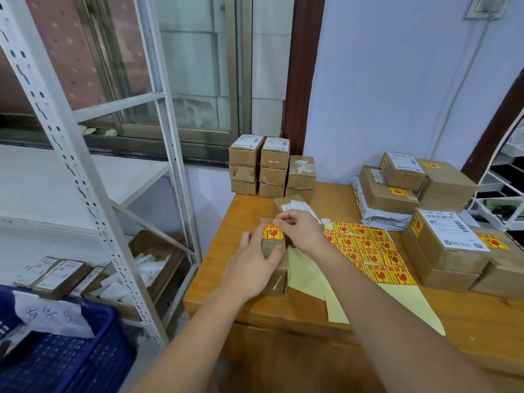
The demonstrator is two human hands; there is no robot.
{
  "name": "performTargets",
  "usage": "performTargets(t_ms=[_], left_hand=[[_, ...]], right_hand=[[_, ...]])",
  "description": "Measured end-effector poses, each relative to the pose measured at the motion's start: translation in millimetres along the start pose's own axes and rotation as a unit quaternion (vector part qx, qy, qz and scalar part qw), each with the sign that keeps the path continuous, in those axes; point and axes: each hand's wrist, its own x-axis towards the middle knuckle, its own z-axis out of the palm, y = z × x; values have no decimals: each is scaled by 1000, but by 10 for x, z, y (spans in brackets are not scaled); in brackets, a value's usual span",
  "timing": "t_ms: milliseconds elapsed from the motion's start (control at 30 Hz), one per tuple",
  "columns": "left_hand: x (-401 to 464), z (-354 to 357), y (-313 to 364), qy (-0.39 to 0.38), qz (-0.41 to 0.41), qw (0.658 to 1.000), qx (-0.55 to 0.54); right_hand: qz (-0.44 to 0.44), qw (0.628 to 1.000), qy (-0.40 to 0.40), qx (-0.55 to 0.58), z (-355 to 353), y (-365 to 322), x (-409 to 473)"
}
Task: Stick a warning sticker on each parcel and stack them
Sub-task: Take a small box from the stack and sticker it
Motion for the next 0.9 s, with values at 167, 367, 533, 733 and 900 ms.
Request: performTargets(t_ms=[167, 367, 533, 733, 900], left_hand=[[10, 10, -1, 3, -6, 1000, -9], [4, 11, 1, 10, -4, 1000, -25], [17, 22, -9, 15, -4, 999, -47], [-7, -1, 14, 22, -5, 998, -62], [6, -63, 35, 15, 3, 998, -67]], right_hand=[[3, 997, -73, 1, -109, -6, -82], [2, 993, -114, 7, -198, 15, -110], [6, 990, -138, -6, -236, -9, -101], [33, 995, -77, 58, -82, -25, -147], [30, 996, -50, 72, 13, 1, -157]])
